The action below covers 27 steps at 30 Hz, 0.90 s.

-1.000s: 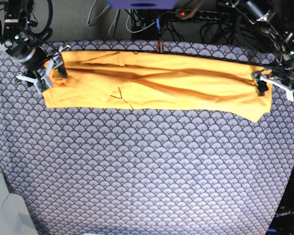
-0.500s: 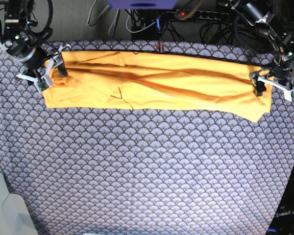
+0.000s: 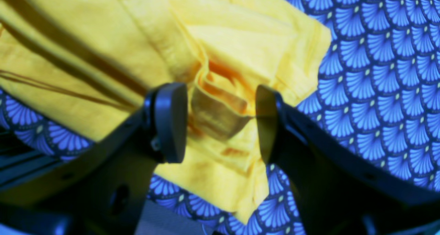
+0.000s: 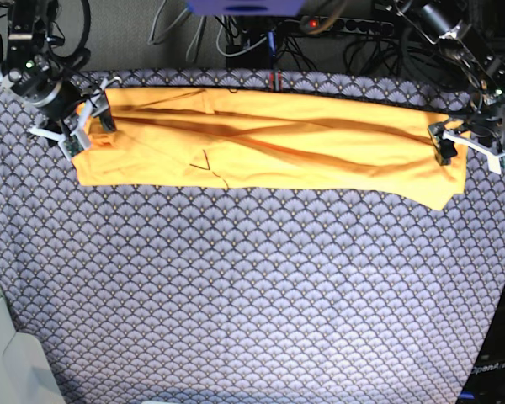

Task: Fold the T-shirt properly
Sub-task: 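Regrasp the strip end with the left gripper, holding with the right, then fold the strip end with the left gripper toward the right gripper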

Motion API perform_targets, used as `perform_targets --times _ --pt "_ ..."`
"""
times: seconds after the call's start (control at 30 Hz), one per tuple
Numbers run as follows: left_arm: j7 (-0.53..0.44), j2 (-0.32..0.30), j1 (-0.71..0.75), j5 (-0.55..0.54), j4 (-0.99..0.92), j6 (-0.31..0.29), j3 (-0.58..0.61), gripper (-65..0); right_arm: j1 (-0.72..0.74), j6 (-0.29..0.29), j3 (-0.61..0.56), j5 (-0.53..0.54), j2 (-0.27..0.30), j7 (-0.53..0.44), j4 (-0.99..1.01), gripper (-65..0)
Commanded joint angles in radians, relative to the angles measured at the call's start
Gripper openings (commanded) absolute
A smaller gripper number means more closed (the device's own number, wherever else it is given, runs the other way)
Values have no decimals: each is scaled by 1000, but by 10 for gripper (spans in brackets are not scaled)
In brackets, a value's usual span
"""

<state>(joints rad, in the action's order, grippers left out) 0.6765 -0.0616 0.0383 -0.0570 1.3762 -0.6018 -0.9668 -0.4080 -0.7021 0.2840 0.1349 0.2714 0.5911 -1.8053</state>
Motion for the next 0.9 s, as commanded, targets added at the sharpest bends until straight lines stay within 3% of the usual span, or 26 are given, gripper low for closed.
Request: perform_targets --times 0.0,0.1,0.27,0.57,0.77,0.87 --pt "-7 -7 -10 -14 12 -7 21 0 4 4 8 6 13 -18 -14 -321" --pt "-7 -7 -10 -14 12 -7 50 0 4 4 8 6 13 -18 -14 -321" --pt "-7 13 -10 -14 -4 -7 50 -279 4 4 8 6 13 -18 -14 -321" --pt "-7 21 -4 -14 2 -4 45 -647 5 4 8 6 15 -18 -14 -321" --pt "1 50 10 -14 130 -4 49 -650 5 4 8 6 15 -18 -14 -321" --pt "104 79 4 -16 260 -8 53 -650 5 4 8 6 15 -18 -14 -321"
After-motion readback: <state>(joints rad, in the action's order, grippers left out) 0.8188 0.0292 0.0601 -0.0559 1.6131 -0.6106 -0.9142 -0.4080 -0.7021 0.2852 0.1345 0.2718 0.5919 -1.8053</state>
